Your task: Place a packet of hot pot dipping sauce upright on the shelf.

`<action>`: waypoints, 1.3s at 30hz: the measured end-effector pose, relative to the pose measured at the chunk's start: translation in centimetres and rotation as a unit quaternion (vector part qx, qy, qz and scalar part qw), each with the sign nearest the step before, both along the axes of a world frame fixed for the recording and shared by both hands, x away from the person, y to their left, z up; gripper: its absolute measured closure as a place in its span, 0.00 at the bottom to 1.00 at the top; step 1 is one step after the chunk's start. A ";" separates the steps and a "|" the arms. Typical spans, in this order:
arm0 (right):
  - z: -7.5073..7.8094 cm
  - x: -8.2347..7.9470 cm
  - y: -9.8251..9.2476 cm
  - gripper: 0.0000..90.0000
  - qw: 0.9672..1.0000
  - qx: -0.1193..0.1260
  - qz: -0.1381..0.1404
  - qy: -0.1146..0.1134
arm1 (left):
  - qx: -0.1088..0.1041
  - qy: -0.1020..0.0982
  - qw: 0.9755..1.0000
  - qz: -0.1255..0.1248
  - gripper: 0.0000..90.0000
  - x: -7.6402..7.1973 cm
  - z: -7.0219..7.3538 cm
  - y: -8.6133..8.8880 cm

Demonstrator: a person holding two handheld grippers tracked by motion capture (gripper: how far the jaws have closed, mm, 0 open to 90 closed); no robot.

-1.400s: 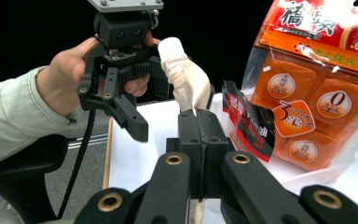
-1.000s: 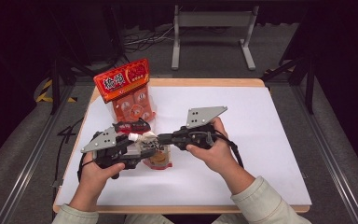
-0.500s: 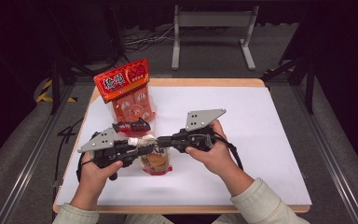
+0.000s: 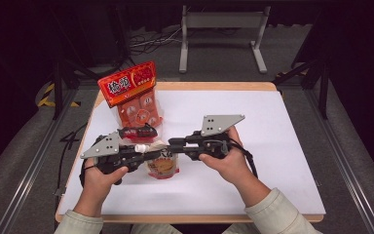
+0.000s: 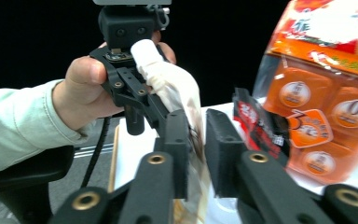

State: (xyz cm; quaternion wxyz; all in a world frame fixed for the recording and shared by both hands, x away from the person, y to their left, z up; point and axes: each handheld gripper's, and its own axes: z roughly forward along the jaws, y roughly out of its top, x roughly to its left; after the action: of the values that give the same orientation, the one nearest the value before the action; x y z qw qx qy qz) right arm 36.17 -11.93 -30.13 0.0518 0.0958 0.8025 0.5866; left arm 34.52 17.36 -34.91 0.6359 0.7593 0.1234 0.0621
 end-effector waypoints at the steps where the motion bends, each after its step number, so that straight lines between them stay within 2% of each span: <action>1: 0.0 0.0 -0.3 0.81 1.000 0.003 -0.003 0.004 | -0.001 -0.001 1.000 0.002 0.99 0.0 0.1 0.1; 3: 0.0 0.1 -0.7 0.81 1.000 0.004 -0.005 0.010 | 0.001 -0.005 1.000 0.004 0.99 0.1 0.3 0.3; 6: -0.1 0.1 -2.3 0.80 1.000 0.008 -0.020 0.016 | 0.000 -0.008 1.000 0.009 0.99 0.3 0.7 0.8; 12: -1.1 0.1 -5.6 0.77 0.998 0.004 -0.056 0.026 | -0.010 -0.002 1.000 0.019 0.99 0.6 1.2 1.9; 13: -1.1 0.1 -5.6 0.77 0.998 0.004 -0.056 0.026 | -0.011 -0.002 1.000 0.021 0.99 0.7 1.3 2.0; 15: -2.0 0.1 -7.2 0.77 0.996 0.002 -0.075 0.038 | -0.010 -0.005 1.000 0.025 0.99 0.7 1.6 2.4; 16: -2.0 0.1 -7.2 0.77 0.996 0.002 -0.075 0.038 | -0.011 -0.006 1.000 0.028 0.99 0.7 1.8 2.6; 21: -3.2 0.1 -9.6 0.76 0.993 0.002 -0.102 0.056 | -0.017 -0.016 0.999 0.049 0.99 0.9 2.2 3.6; 25: -3.8 -0.1 -10.8 0.74 0.991 -0.006 -0.122 0.054 | -0.012 -0.019 0.998 0.061 0.99 1.0 2.3 4.0; 28: -4.6 0.0 -12.9 0.73 0.987 -0.001 -0.151 0.060 | -0.013 -0.022 0.997 0.075 0.99 1.2 2.3 4.4; 30: -4.7 -0.1 -13.2 0.72 0.986 -0.002 -0.156 0.060 | -0.014 -0.023 0.997 0.076 0.99 1.2 2.4 4.6; 36: -5.2 -0.5 -15.9 0.66 0.980 -0.013 -0.196 0.043 | -0.009 -0.025 0.995 0.093 0.99 1.3 2.5 5.3; 39: -5.5 -0.6 -17.1 0.57 0.974 -0.016 -0.223 0.031 | -0.004 -0.029 0.994 0.102 0.99 1.3 2.6 5.5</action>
State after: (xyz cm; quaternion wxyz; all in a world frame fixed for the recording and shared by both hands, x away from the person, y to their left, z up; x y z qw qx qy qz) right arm 35.54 -28.99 -35.61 0.1581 0.2891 0.7714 0.5443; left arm 35.84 22.90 -32.28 0.6322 0.7383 0.1823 0.1484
